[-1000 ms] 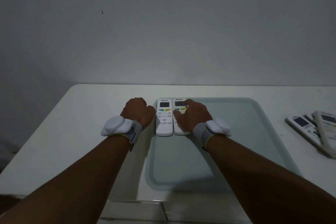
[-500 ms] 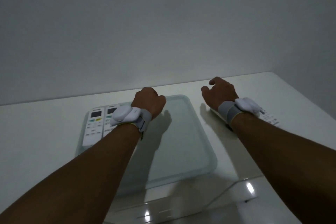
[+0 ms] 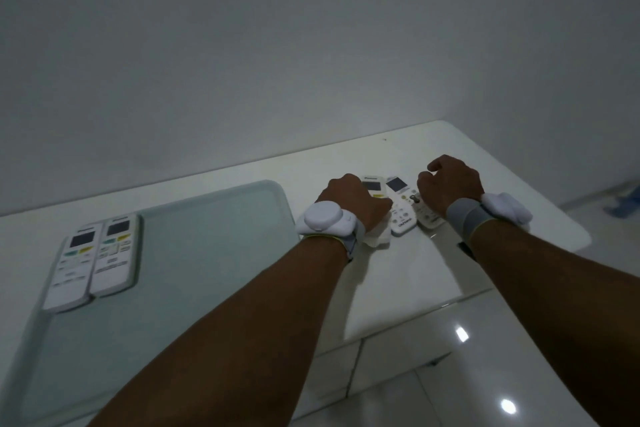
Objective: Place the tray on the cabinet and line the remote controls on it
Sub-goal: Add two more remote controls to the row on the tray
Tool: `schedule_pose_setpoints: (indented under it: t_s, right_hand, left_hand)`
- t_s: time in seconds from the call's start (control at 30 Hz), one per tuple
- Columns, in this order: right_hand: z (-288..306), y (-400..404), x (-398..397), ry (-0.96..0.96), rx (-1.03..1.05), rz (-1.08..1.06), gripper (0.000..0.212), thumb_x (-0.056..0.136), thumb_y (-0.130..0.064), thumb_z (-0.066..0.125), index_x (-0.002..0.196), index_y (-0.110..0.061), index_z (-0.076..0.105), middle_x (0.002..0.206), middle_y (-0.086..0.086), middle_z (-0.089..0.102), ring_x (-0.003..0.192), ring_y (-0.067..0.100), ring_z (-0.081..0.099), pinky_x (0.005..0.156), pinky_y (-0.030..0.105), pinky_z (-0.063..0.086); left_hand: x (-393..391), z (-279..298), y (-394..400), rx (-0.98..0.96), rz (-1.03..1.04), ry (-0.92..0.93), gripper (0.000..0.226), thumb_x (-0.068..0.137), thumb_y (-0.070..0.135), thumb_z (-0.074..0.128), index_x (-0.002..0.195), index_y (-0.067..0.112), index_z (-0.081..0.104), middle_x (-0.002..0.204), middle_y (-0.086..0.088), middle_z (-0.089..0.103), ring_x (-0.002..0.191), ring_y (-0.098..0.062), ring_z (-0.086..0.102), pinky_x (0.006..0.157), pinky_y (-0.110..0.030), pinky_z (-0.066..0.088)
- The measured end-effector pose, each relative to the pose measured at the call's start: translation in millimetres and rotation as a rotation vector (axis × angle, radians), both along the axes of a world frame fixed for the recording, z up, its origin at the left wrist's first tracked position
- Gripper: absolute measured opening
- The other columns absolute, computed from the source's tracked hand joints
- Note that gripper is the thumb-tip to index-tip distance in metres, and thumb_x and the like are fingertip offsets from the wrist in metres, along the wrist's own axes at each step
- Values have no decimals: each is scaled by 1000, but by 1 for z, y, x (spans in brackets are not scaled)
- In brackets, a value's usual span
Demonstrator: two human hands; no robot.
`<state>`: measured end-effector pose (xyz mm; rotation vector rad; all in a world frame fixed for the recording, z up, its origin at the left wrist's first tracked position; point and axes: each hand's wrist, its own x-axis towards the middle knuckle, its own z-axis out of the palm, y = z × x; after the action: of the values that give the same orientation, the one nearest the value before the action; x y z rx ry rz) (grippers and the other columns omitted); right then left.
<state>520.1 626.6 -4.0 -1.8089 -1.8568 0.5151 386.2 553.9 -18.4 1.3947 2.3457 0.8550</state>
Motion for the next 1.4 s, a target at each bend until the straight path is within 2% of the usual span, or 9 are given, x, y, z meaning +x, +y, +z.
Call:
schedule_pose_setpoints:
  t_s: [0.33,0.5,0.6,0.7,0.93,1.03,1.13,1.27,1.4]
  right_hand:
    - [-8,2,25,-7,-22,31,30,83,-22,54,110,-12,63,116,14,67,114,33,56,92,33,43]
    - [-2,-12,2,13,-38,142,31,82,-24,57,112,-16,63,111,10,69,114,29,57,93,34,45]
    - [2,-24,-18,3,-48,205,31,80,-27,59,110,-21,63,115,7,67,113,29,58,94,36,47]
    - [1,-40,-45,-96,-53,343,34,79,-31,62,112,-23,62,120,6,64,116,28,56,97,37,46]
    - [-17,-62,-78,-442,-79,517,48,74,-40,61,120,-28,55,132,6,52,123,27,49,95,39,45]
    - [-23,-68,-78,-445,-47,469,44,71,-36,62,114,-32,56,137,6,46,126,28,45,94,39,43]
    - [-22,-74,-84,-423,-56,440,45,69,-36,65,113,-33,57,133,8,50,119,33,51,92,39,45]
    - [-17,-81,-99,-336,-90,396,49,70,-37,67,117,-29,54,123,14,57,114,37,54,93,40,44]
    - [-7,-95,-127,-214,-37,380,53,72,-36,67,121,-24,52,123,19,52,112,39,53,92,41,43]
  left_hand:
    - [15,-12,8,-23,33,15,41,48,42,74,42,23,38,42,15,38,35,-1,37,37,-10,22]
    - [-29,13,-15,47,204,10,39,51,46,73,48,18,45,59,1,56,54,-20,57,51,-18,40]
    - [-63,25,-36,64,292,45,45,54,43,74,45,20,37,53,3,48,53,-19,49,44,-14,29]
    - [-99,28,-67,66,365,69,47,57,43,75,47,23,34,61,1,49,49,-15,42,42,-12,21]
    - [-140,19,-119,-14,434,85,43,60,40,75,51,21,37,67,-2,53,54,-18,47,43,-15,27]
    - [-145,15,-133,-38,452,79,39,61,38,75,58,19,42,69,-3,52,59,-19,47,50,-20,33]
    - [-153,14,-150,-40,485,68,44,64,35,76,52,18,37,67,-4,50,55,-18,46,43,-17,26]
    - [-167,10,-168,-105,517,70,33,68,35,73,75,6,58,82,-13,58,89,-32,62,63,-24,36]
    - [-185,4,-181,-94,538,98,41,66,32,73,51,12,40,51,5,35,52,-18,44,43,-14,21]
